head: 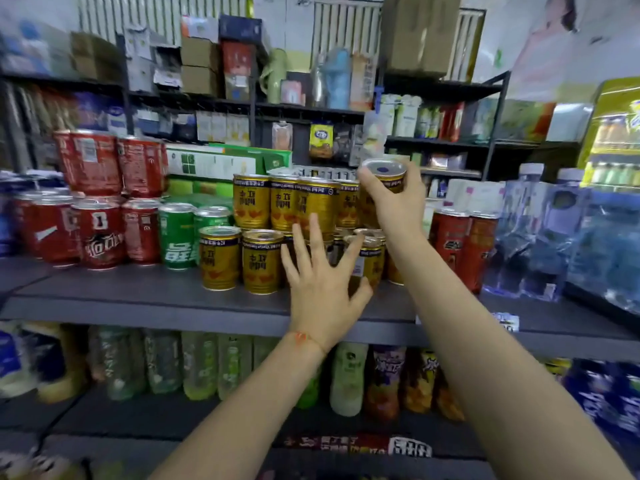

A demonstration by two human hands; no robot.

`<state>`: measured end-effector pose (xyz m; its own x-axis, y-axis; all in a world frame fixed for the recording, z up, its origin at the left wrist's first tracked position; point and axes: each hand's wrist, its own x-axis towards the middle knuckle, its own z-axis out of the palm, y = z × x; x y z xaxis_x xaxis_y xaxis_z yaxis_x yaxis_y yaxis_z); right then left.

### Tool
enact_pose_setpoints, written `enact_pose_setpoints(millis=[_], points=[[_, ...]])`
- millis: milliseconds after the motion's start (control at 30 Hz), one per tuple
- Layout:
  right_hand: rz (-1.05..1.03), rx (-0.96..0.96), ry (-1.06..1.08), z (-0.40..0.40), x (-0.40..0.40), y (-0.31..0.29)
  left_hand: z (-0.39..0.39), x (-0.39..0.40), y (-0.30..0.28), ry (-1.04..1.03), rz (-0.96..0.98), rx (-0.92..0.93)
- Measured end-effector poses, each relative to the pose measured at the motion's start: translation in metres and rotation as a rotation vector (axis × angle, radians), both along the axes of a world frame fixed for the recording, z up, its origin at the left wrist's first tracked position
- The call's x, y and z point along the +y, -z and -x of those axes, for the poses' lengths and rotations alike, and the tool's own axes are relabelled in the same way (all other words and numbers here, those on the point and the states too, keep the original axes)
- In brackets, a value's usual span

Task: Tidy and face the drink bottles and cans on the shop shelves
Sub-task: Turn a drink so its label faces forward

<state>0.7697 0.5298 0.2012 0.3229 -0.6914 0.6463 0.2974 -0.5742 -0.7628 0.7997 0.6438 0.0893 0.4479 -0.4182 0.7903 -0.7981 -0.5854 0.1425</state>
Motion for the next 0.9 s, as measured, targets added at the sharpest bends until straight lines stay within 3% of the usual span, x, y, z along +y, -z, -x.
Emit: enact_pose_setpoints(millis=[167,900], points=[[0.020,0.103,0.011,-0.015,-0.029,0.009,-0.002,-0.008,0.005,-0.095,-0.012,-0.022],[0.068,0.406,0.195,-0.015,-0.039,0.014,0.000,-0.006,0.005,-0.068,-0.006,-0.002]])
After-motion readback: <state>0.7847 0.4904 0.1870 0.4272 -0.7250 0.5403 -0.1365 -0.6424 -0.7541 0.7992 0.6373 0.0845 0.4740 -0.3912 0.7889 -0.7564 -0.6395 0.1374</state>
